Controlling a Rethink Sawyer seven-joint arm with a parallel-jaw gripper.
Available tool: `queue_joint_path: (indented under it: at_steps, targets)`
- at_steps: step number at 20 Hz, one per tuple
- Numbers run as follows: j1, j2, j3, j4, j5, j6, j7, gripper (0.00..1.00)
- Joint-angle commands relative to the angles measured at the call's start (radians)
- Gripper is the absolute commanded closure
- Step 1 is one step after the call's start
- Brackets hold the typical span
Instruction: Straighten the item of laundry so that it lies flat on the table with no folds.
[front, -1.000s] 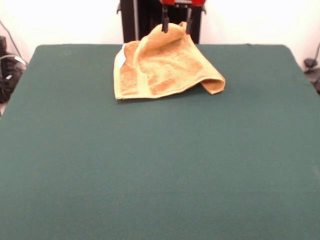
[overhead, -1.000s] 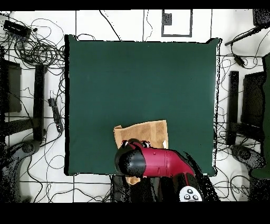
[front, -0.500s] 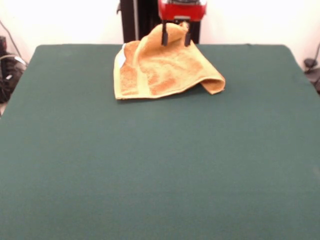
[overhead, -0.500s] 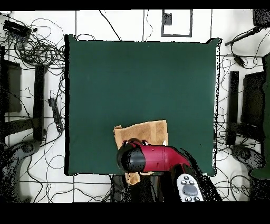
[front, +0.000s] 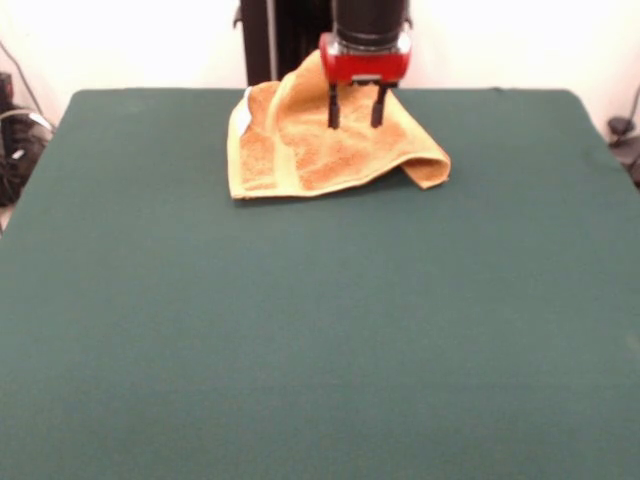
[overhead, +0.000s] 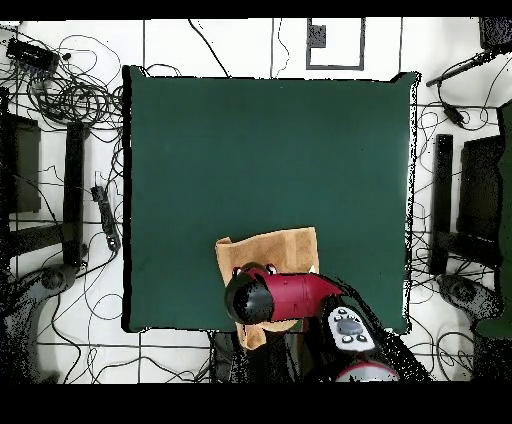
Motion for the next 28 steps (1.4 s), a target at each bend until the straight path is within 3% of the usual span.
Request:
queue_joint_path:
  at_steps: [1, 17, 28]
  targets:
    - [-0.007, 0.101, 0.064, -0.09, -0.043, -0.095, 0.084, 0.0]
    - [-0.019, 0.007, 0.08, -0.045, -0.01, 0.038, 0.069, 0.0]
    - [-0.019, 0.022, 0.068, -0.039, -0.027, 0.037, 0.064, 0.0]
